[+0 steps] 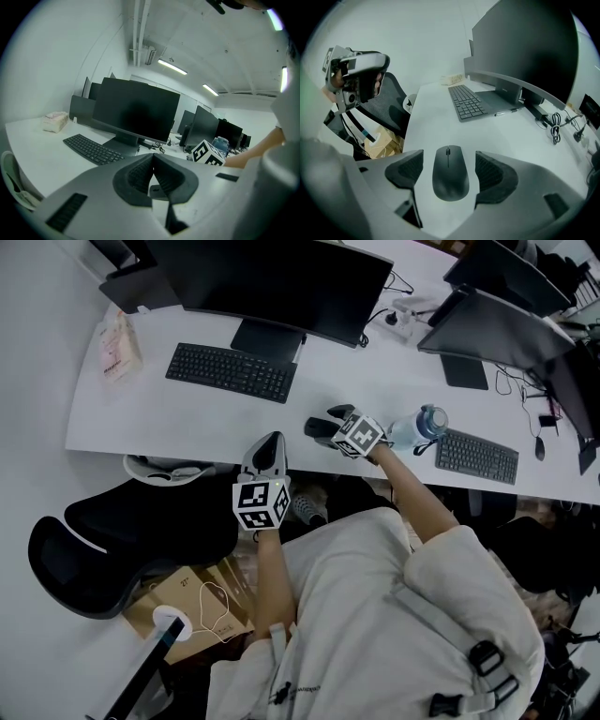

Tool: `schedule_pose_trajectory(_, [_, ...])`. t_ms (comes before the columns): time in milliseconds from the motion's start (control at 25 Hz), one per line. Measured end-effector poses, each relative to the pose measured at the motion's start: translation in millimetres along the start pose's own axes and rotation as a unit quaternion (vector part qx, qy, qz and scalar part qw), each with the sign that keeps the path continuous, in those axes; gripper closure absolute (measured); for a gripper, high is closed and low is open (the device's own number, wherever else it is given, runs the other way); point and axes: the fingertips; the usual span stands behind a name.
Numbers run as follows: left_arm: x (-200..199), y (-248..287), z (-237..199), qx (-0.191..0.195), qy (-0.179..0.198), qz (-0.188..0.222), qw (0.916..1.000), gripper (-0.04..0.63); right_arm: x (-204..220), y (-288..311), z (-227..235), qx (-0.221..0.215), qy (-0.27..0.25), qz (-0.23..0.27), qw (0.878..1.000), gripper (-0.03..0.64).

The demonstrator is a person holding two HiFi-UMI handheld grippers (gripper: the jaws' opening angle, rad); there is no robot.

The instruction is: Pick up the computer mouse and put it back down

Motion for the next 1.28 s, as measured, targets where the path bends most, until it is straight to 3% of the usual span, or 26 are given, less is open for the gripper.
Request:
schedule_pose_trajectory(480, [-23, 5, -13, -0.017, 0.003, 0.016, 0.9997, 0.574, -1, 11, -1, -0.022, -0.012, -0.017, 1.0, 0.247])
schedule_pose_trajectory(760, [-15, 5, -17, -0.027, 0.007, 0.006, 0.9996, 0.572, 9, 31, -5, 0.0, -0.044, -0.044, 0.998, 0.239])
schedule_pose_trajectory(1000, [-20, -4, -34, -0.04, -0.01, 0.017, 0.999, 0.572, 11, 41, -4, 0.013, -0.063, -0.074, 0.995, 0.242])
schedule_pose_trajectory(1280, [-24, -5, -40, -0.042, -0.012, 0.021, 0.9988, 0.572, 16, 47, -3, 0.013, -0.067, -0.061, 0.996, 0.316])
Point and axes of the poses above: the fingertips, and each gripper's own axes: y forward along the fingers, z to its right, x out of its underside, and after that the axes turned 13 degrees about -z, right-handed
